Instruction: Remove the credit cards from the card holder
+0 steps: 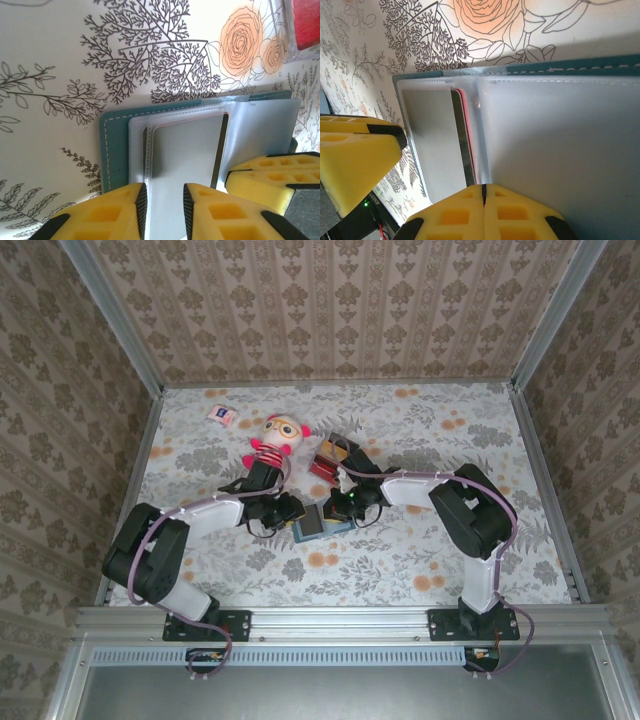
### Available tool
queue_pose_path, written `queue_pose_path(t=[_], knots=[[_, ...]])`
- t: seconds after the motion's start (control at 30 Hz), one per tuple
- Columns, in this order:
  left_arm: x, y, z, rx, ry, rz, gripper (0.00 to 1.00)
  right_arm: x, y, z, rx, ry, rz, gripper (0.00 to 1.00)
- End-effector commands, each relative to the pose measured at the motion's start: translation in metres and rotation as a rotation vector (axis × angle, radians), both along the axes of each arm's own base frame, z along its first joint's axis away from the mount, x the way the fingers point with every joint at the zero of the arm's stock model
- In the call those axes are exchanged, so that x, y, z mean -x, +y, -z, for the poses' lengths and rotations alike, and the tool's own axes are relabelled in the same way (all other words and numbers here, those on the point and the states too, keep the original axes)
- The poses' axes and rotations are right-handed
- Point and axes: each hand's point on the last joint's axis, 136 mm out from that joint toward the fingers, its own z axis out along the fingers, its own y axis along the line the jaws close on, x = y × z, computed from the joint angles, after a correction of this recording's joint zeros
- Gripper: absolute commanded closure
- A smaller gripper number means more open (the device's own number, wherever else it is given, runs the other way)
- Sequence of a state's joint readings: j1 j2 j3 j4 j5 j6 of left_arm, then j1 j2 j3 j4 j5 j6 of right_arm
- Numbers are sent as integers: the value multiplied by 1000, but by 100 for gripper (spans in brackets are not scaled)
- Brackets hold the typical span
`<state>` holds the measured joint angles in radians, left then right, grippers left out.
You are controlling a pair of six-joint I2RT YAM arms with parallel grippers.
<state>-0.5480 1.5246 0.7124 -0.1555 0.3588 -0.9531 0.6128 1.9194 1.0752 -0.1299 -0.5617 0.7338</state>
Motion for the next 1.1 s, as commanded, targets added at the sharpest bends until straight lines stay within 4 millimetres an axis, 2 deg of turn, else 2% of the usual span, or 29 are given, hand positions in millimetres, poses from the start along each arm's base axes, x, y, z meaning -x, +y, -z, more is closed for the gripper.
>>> queue_pose_path(t=[0.0, 0.17, 0.33, 0.57, 0.83, 1.07], knots=[[1, 0, -4, -7, -2, 29, 74, 0, 3, -13, -35, -22, -20, 97], [0, -5, 0, 11, 10, 33, 78, 4, 9, -12, -67, 4, -43, 89], [0, -3, 3, -3, 19, 37, 79, 5, 14, -9, -93, 31, -44, 84], [2, -3, 9, -7, 39, 39, 81, 5, 12, 1, -68, 55, -35, 82], [5, 1, 15, -30, 55, 28, 81, 2, -3, 8, 33, 26, -13, 77], [6, 3, 19, -39, 63, 26, 81, 4, 1, 12, 15, 43, -24, 77]])
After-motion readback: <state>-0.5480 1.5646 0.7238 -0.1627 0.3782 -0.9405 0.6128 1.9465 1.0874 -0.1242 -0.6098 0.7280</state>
